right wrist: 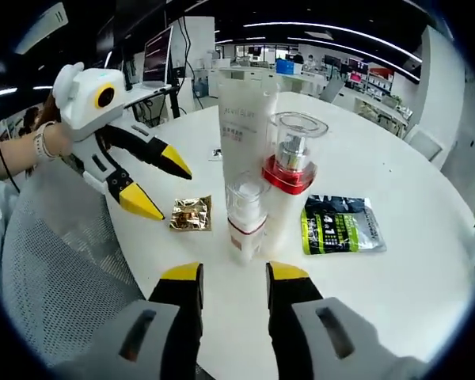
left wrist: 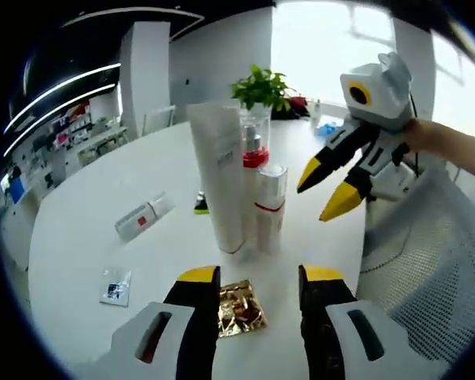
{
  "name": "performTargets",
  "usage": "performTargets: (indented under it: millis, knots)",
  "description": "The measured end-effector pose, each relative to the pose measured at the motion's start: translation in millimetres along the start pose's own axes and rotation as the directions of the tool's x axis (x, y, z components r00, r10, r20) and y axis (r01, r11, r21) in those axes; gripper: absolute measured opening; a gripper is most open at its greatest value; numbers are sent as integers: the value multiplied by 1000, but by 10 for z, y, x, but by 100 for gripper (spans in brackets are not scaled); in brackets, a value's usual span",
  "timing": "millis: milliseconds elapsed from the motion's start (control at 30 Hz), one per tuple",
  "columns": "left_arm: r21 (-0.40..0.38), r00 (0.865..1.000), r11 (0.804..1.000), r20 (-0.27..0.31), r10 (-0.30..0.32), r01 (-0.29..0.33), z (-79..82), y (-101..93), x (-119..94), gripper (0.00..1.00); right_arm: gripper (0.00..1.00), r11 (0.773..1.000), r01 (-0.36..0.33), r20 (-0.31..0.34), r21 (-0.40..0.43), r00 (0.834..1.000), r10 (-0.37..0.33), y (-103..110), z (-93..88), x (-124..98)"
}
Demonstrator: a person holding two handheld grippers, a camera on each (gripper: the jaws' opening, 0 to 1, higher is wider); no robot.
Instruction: Arrange the skincare products in the storage area until every visible bottle or jar stands upright without overlapping.
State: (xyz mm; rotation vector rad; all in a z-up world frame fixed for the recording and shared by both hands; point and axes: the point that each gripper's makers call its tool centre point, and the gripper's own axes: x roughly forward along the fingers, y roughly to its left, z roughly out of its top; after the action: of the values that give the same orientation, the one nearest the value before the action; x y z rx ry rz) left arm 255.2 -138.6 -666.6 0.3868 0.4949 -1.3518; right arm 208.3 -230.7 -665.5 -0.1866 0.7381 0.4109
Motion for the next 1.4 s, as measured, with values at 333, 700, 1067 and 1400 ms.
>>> performTargets:
  millis: [333,700,1067,1400]
  knots:
    - [-16,999,999,0,51,-51,63,115,-292,51,51,999,27,3,29,1000,-27,32,121,-189]
    - [-10,996,996,-6,94,-94,140,175,-608,69,68,997,72,20,37,997,-73,19,260,-385]
    - [-21,993,993,28,119,-118,234,228,-814,83,82,995,91,51,37,994,-93,-2,335,-415]
    - [-13,991,991,23,131,-131,258,260,-917,92,91,994,107,58,20,992,-108,0,405,-432]
